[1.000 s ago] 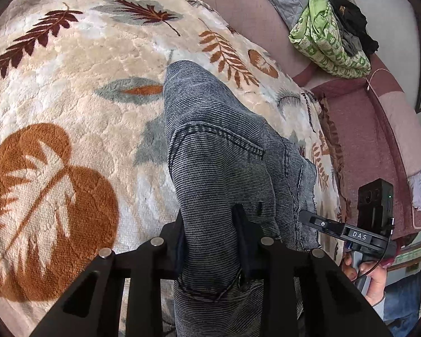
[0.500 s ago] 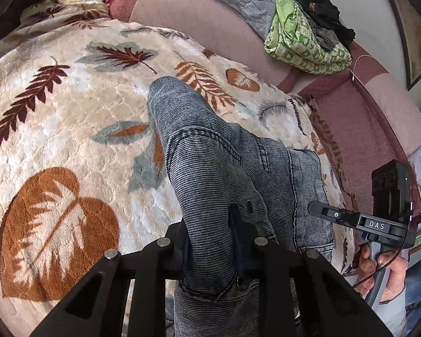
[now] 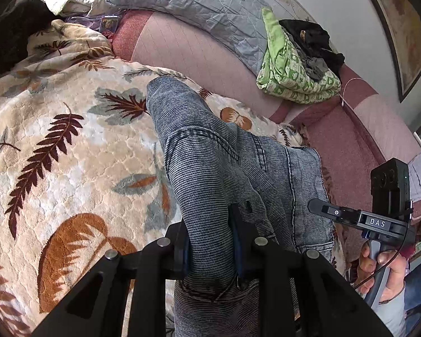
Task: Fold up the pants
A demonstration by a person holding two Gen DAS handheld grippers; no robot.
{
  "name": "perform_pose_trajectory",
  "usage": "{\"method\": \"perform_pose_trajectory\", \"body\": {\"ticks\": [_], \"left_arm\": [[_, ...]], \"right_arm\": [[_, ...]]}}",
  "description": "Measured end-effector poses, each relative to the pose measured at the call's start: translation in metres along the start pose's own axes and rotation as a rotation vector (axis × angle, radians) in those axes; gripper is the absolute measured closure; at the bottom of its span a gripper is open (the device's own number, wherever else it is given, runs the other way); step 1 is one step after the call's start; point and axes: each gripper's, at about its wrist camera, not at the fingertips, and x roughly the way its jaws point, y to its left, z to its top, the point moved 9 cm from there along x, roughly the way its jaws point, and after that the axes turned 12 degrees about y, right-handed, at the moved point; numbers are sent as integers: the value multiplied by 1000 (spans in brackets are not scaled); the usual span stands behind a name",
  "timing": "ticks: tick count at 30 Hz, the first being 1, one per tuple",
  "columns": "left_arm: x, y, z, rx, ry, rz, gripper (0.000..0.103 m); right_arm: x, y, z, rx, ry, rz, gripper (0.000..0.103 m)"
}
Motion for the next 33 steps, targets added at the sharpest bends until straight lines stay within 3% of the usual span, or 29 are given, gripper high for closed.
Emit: {"method": "perform_pose_trajectory", "body": {"ticks": [10, 15, 16, 18, 20, 22, 25, 29, 33], "left_arm": [[31, 35, 9, -20, 52, 22, 78], [58, 59, -1, -64, 115, 65, 78], [62, 65, -3, -79, 124, 84, 73], [63, 78, -5, -129, 120, 116, 54], [54, 84, -5, -173, 97, 121, 37], [37, 83, -3, -176, 55, 136, 35], [9, 72, -10, -111, -8, 234, 33], [-7, 53, -34, -14, -61, 345, 30], [17, 49, -65, 80, -10, 491, 30]], "right_arm": [[40, -16, 10, 59, 35, 19, 89], [78, -35, 1, 111, 111, 35, 89], [87, -39, -2, 115, 136, 29, 88], [96, -51, -6, 130, 144, -41, 84], [95, -55, -8, 164, 136, -11, 81], [86, -55, -11, 148, 119, -54, 74], [60, -38, -19, 61, 45, -148, 73], [42, -6, -44, -40, -42, -210, 64], [61, 6, -71, -139, -49, -335, 63]]}}
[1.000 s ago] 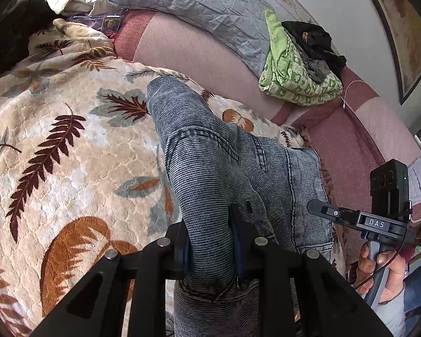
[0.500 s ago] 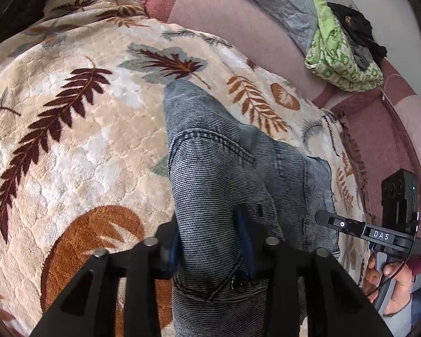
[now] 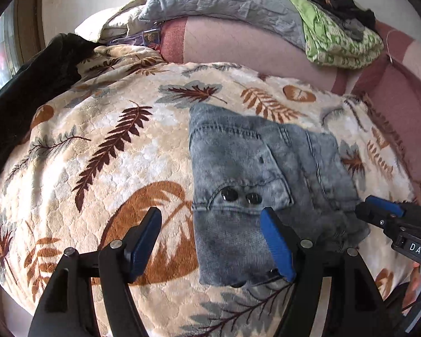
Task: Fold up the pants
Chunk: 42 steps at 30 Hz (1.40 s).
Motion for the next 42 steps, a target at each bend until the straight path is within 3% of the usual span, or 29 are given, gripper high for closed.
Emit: {"method": "perform_pose_trajectory", "body": {"ticks": [4, 7, 10, 12, 14, 15, 26, 31, 36, 42], "left_arm": [[16, -5, -10, 14, 9, 48, 28], [7, -4, -5, 12, 26, 53, 29], [-17, -2, -5, -19, -24, 32, 29], [-33, -3, -11, -38, -64, 31, 29], [-46, -5, -18, -42, -93, 31, 28], [-51, -6, -23, -46, -101, 38, 28], [-76, -18, -55, -49, -129, 61, 27], [-96, -19, -56, -61, -180, 68, 27], [-114, -16, -56, -72, -235, 87, 18], [-124, -18, -54, -89, -241, 73, 18]], "right_arm": [[38, 2, -19, -59, 77, -97, 60], [27, 0, -15, -25, 74, -68, 60], [2, 3, -14, 8, 24, -9, 59], [-18, 6, -19, 24, -26, 14, 49], [-36, 12, -32, 30, -86, 11, 17], [-43, 16, -38, 32, -115, 2, 15], [-52, 20, -94, 107, -148, -39, 14], [-68, 33, -94, 62, -198, -74, 14], [-81, 40, -87, 37, -238, -107, 14], [-87, 39, -83, 30, -250, -129, 14]]}}
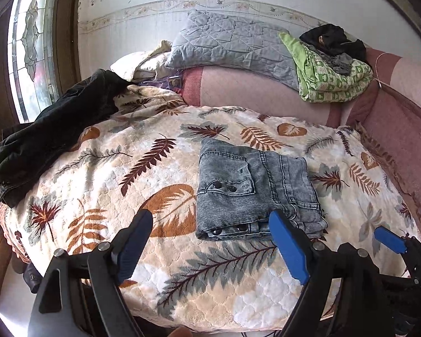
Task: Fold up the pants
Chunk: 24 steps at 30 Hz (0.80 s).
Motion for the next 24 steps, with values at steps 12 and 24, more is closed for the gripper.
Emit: {"method": "perform_pose_trajectory", "body": {"ticks": [12, 24], "left_arm": [[-5, -14, -4, 48, 2, 9, 18], [-9, -19, -2, 57, 19, -23, 17]], "right_arm": [[-7, -5, 6, 0, -17, -21, 14], [-12, -3, 14, -15, -29, -38, 14]]}}
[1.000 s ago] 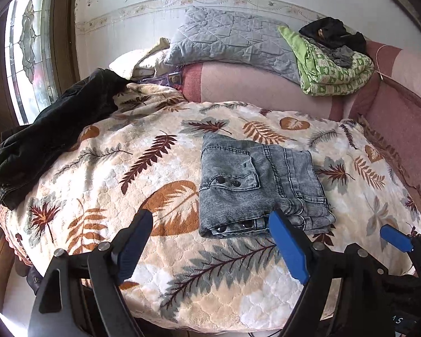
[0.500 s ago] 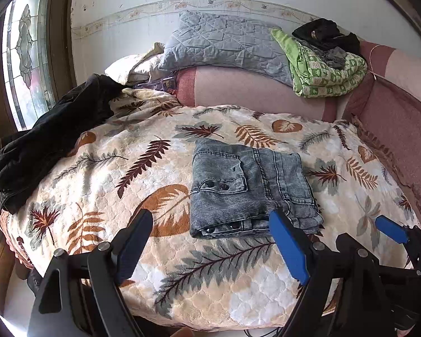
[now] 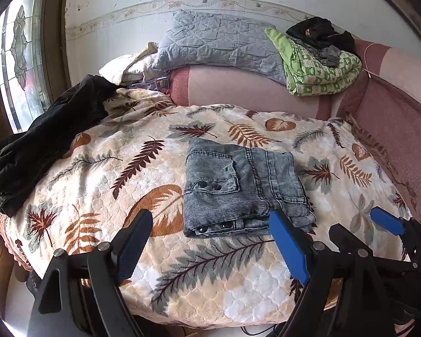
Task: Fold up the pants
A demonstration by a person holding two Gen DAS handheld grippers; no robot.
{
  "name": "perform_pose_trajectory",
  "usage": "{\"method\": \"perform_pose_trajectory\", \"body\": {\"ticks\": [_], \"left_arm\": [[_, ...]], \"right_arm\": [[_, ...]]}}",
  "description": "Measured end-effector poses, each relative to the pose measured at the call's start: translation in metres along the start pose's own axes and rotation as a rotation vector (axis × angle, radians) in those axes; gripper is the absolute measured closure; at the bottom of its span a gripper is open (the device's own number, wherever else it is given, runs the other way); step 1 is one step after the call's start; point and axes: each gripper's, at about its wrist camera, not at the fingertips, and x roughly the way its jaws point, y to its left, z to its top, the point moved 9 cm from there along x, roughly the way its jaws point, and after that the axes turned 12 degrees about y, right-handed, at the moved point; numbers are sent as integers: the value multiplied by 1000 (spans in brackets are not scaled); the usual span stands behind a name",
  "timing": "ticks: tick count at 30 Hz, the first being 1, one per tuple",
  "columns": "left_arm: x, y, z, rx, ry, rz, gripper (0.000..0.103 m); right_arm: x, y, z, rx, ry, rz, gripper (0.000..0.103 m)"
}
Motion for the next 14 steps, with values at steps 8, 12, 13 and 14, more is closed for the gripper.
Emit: {"method": "perform_pose_trajectory", "body": {"ticks": [8, 12, 13, 14], "left_arm": [[7, -8, -2, 15, 38, -47, 10], [7, -16, 0, 29, 38, -110, 2], [8, -16, 1, 30, 43, -109, 2], [9, -16, 2, 29, 42, -94, 2]], "right_arm": [[1, -4, 0, 4, 8, -12, 14], [3, -5, 0, 7, 12, -10, 14], [4, -5, 0, 9, 12, -9, 14], [4, -6, 0, 11, 12, -8, 14]]}}
